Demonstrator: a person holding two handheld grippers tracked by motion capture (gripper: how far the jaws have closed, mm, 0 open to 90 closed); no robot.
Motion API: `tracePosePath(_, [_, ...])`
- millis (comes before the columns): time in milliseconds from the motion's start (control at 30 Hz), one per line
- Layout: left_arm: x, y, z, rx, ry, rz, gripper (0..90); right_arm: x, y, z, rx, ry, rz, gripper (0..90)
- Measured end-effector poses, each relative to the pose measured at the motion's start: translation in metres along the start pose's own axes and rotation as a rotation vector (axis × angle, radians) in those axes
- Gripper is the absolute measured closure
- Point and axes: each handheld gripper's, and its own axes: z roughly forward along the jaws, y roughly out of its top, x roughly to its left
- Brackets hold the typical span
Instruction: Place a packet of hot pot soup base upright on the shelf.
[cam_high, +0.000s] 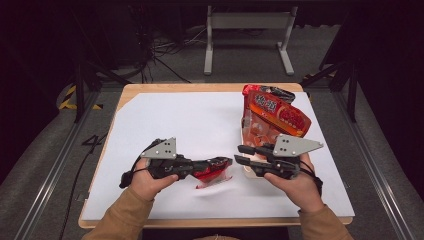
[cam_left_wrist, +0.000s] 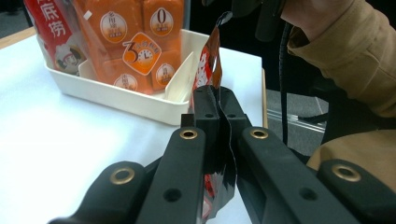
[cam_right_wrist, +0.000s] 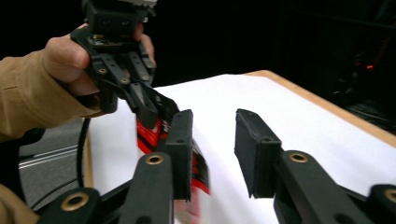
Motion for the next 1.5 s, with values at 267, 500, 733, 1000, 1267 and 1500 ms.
tracePosePath(267, [0.004,0.013,-0.001,-0.009,-0.024,-0.002,89.9,-0.008,-0.001,-0.039,0.002,-0.121,0.030,58.6])
tracePosePath(500, [0.008,0.027,0.005,0.023,-0.034,0.010,89.8,-0.017,-0.004,-0.073,0.027,-0.228,0.077,55.5])
tracePosePath(733, [0.013,0.042,0.013,0.038,-0.041,0.023,89.8,-0.025,-0.009,-0.101,0.032,-0.311,0.115,53.0])
tracePosePath(1000, [0.016,0.058,0.018,0.031,-0.048,0.039,89.8,-0.037,-0.015,-0.123,0.062,-0.394,0.156,50.5])
tracePosePath(1267, [0.016,0.074,0.024,0.036,-0.040,0.066,89.8,-0.056,-0.032,-0.125,0.124,-0.476,0.193,44.9])
tracePosePath(1500, [0.016,0.092,0.031,0.029,-0.044,0.090,89.8,-0.074,-0.048,-0.123,0.165,-0.524,0.213,38.9])
